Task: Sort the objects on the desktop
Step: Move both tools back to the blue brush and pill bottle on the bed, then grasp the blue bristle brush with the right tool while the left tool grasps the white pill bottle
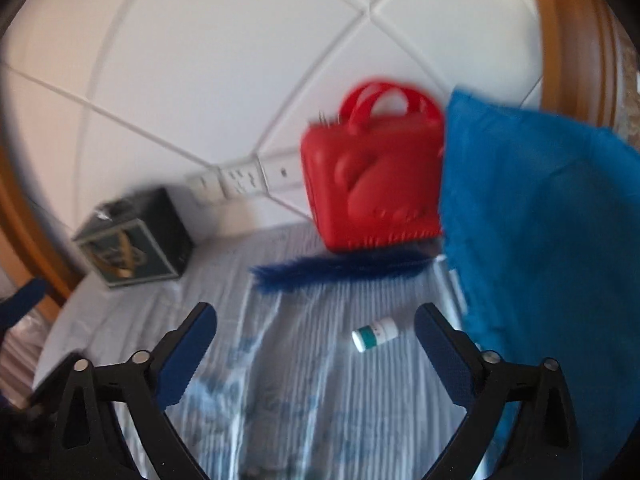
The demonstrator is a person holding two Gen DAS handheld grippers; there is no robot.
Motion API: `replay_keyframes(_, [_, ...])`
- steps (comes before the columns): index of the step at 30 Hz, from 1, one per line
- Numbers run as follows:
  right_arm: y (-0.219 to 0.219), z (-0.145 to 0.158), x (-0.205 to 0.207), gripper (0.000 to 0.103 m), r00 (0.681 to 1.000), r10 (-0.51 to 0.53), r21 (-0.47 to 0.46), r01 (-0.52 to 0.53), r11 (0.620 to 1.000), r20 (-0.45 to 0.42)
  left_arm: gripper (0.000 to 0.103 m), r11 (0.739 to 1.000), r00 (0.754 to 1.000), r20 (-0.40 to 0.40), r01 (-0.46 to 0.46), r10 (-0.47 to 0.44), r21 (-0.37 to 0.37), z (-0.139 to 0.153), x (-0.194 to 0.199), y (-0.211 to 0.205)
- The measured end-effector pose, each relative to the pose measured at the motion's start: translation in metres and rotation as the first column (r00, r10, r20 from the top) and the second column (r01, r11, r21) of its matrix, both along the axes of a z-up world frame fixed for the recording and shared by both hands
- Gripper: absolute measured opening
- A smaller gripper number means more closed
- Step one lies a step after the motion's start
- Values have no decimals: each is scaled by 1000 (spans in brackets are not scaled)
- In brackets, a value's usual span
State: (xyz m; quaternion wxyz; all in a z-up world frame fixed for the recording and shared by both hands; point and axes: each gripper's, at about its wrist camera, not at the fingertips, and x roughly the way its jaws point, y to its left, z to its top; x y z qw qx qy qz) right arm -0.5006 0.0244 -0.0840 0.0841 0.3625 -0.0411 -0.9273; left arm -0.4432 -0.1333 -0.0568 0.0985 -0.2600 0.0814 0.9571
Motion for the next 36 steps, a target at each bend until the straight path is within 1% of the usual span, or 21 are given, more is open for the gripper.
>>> replay_keyframes(3, [-6, -40, -46, 94, 998, -7, 24, 6, 1000, 59, 93, 1000, 999, 34, -9, 9, 7, -27, -18, -10])
replay_keyframes(4, [-7, -53, -61, 91, 997, -6, 20, 4, 1000, 82, 93, 1000, 999, 47, -15, 14, 12, -35, -24, -13])
replay_keyframes(7, [-12, -93, -108, 89, 987, -24, 5, 23, 1000, 162, 93, 999, 996, 82, -27, 24, 38, -54, -35, -23])
replay_keyframes(8, [-14, -106, -124, 88, 984, -26, 0, 27, 1000, 179, 93, 998, 996, 89, -23, 18, 53, -59, -38, -27])
replay_keyframes(10, [-16, -122, -145, 84, 979, -39, 32, 34, 999, 202, 93, 998, 996, 91, 0, -6, 68, -66, -40, -29])
replay_keyframes(13, [-9, -136, -146, 84, 979, -61, 58, 51, 997, 193, 93, 998, 994, 101, 26, -32, 54, -86, -52, -25])
replay_keyframes(16, [3, -158, -164, 84, 960, -80, 0, 83, 997, 269, 93, 996, 989, 143, 35, -48, 87, -101, -64, -19])
replay_keyframes(17, [5, -163, -171, 84, 956, -94, 12, 95, 995, 279, 93, 995, 987, 152, 40, -55, 95, -105, -66, -19])
replay_keyframes(19, [6, -169, -182, 84, 950, -110, 12, 111, 994, 291, 93, 995, 984, 161, 59, -71, 83, -111, -67, -16])
replay_keyframes(21, [4, -175, -196, 85, 943, -105, -50, 127, 991, 317, 93, 997, 984, 164, 57, -66, 59, -114, -67, -15])
replay_keyframes(23, [0, -177, -210, 89, 936, -132, -86, 169, 982, 328, 93, 996, 983, 172, 55, -67, 70, -115, -65, -19])
replay_keyframes(24, [-3, -180, -216, 93, 929, -151, -88, 191, 978, 338, 93, 996, 982, 175, 51, -64, 78, -115, -64, -21])
replay_keyframes(26, [-10, -191, -232, 94, 906, -199, -55, 235, 970, 373, 93, 995, 983, 178, 36, -51, 88, -113, -61, -29])
replay_keyframes(27, [-14, -196, -237, 91, 896, -216, -36, 249, 968, 388, 93, 996, 983, 178, 28, -43, 90, -112, -59, -32])
replay_keyframes(28, [-18, -200, -242, 72, 893, -220, -19, 247, 969, 392, 93, 995, 984, 176, 20, -36, 94, -111, -58, -35])
replay_keyframes(30, [-32, -203, -247, 50, 911, -173, 9, 184, 983, 374, 93, 994, 984, 177, -2, -18, 112, -107, -56, -45])
replay_keyframes(31, [-36, -202, -247, 43, 920, -145, 5, 154, 988, 365, 93, 992, 984, 176, -10, -12, 123, -105, -55, -48])
replay_keyframes(32, [-39, -199, -244, 36, 927, -99, -34, 120, 992, 363, 93, 990, 986, 168, -18, -6, 141, -100, -52, -54])
replay_keyframes(33, [-40, -196, -239, 33, 934, -61, -74, 93, 993, 353, 93, 988, 987, 161, -22, -3, 150, -96, -51, -57])
replay_keyframes(35, [-46, -184, -221, 30, 946, 31, -144, 17, 989, 323, 93, 987, 989, 145, -39, 16, 155, -85, -47, -63])
replay_keyframes(36, [-53, -177, -207, 29, 946, 100, -188, -43, 981, 309, 93, 987, 990, 137, -41, 20, 155, -79, -45, -65])
